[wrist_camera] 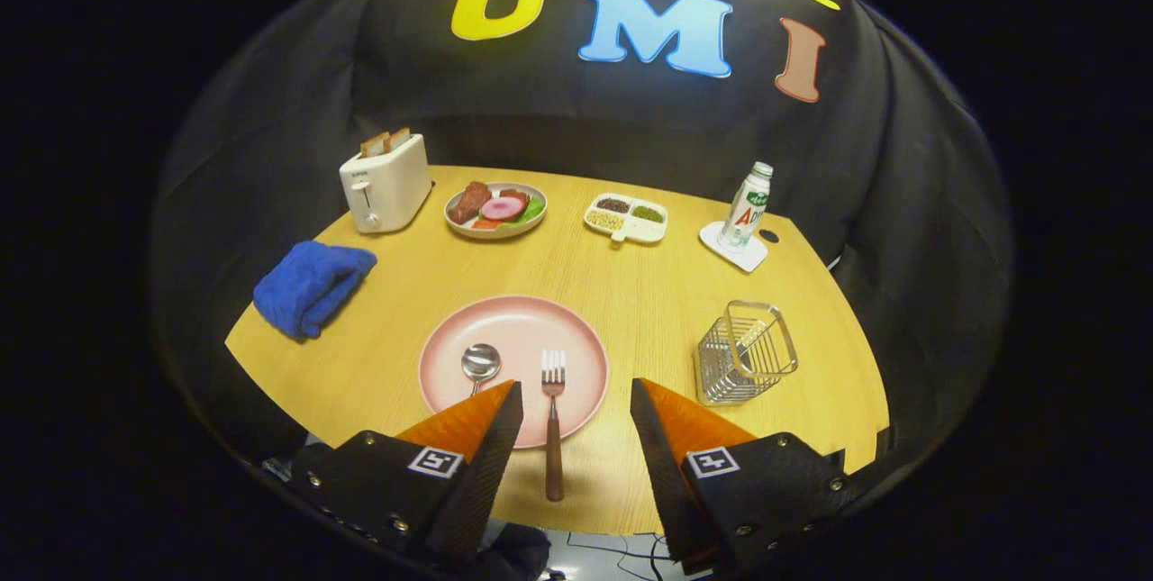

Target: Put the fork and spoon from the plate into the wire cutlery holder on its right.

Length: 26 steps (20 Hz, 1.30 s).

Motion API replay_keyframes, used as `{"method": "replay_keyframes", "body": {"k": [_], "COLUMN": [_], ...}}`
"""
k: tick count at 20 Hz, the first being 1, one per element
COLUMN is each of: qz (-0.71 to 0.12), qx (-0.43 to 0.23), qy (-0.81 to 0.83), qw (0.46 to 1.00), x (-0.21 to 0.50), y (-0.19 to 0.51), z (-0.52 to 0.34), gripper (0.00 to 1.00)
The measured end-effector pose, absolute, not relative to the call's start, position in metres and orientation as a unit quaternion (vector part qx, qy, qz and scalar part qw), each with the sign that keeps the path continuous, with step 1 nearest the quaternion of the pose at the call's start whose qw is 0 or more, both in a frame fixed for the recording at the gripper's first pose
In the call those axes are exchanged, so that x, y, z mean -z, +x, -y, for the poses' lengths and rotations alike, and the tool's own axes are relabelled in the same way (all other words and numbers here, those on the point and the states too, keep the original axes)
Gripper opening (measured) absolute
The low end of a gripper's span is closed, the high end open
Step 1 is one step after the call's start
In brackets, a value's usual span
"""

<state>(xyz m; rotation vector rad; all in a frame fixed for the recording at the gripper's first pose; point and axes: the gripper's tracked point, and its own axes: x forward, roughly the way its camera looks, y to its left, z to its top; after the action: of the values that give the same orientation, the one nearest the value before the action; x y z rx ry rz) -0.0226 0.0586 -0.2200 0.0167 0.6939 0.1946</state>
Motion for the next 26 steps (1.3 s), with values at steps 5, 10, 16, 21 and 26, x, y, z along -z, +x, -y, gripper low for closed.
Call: {"method": "replay_keyframes", "body": {"k": [5,10,16,21,26], "qz": [-0.387,-0.457,-0.511,-0.540,-0.533], "qx": [-0.118,-0.127,-0.138,-0.134,-0.119], "qy": [-0.010,0.017,0.028,0.057,0.084], "qw": [0.914,0.880,0.848,0.829,0.834], "x": [0.249,0.285,0.312,0.321,0.311], "y": [-0.017,-0.024,-0.048,-0.054,-0.048], "z": [-0.070,-0.079,-0.082,-0.088,-0.090], "gripper": [0.75,0.48,0.48,0.19,0.02]}}
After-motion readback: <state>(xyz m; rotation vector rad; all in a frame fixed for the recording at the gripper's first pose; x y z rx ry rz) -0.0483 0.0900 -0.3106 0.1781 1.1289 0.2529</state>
